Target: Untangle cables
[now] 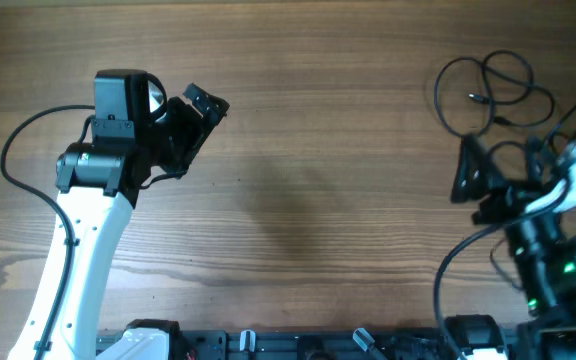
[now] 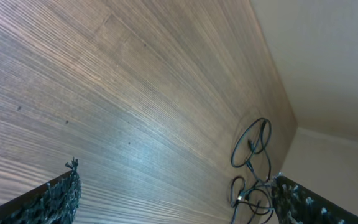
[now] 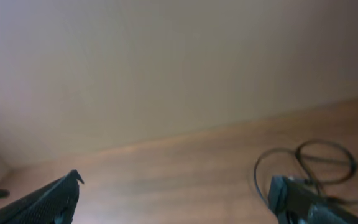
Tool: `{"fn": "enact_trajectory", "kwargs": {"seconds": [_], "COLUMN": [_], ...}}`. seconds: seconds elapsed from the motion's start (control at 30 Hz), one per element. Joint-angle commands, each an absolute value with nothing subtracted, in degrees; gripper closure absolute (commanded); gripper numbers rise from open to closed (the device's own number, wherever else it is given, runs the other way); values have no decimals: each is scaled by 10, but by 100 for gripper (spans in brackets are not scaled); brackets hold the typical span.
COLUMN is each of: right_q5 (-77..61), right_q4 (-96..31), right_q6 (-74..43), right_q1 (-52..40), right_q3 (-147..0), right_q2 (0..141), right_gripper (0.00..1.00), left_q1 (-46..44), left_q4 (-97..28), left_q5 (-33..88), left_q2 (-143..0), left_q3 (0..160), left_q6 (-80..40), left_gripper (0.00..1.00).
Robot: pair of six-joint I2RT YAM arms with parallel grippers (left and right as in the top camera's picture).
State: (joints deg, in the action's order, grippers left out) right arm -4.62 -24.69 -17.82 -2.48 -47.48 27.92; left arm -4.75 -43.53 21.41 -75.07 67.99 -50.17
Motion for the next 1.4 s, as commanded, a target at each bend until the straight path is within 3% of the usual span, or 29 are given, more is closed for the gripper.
{"fn": "enact_trajectory", "kwargs": {"seconds": [0.0,0.17,0.4,0.6,0.8,1.37], "right_q5": [-11,-11,-13,-39,-52,-51], "right_q4": [-161,-46,102,104,5,2], "right_q6": [-181,-197,-158,-90,-110,-152], "right_q1": [-28,-28,-28,-28,-29,-28], "right_q3": [-319,-173,-65,-23,-3,-3], "right_q2": [156,57,25,2,2,3], "right_gripper": [0,0,0,0,0,0], "left_q1": [-48,-48,-48,-48,-48,-48], "left_q4": [-436,-436,-436,-436,-436,-436], "left_q5": [209,209,209,209,209,209], "left_q2": [-750,-750,-750,-750,-750,-750], "left_q3": [682,682,682,682,682,682], "left_q6": [-492,-492,-492,-492,-492,-492], "left_gripper": [0,0,0,0,0,0]}}
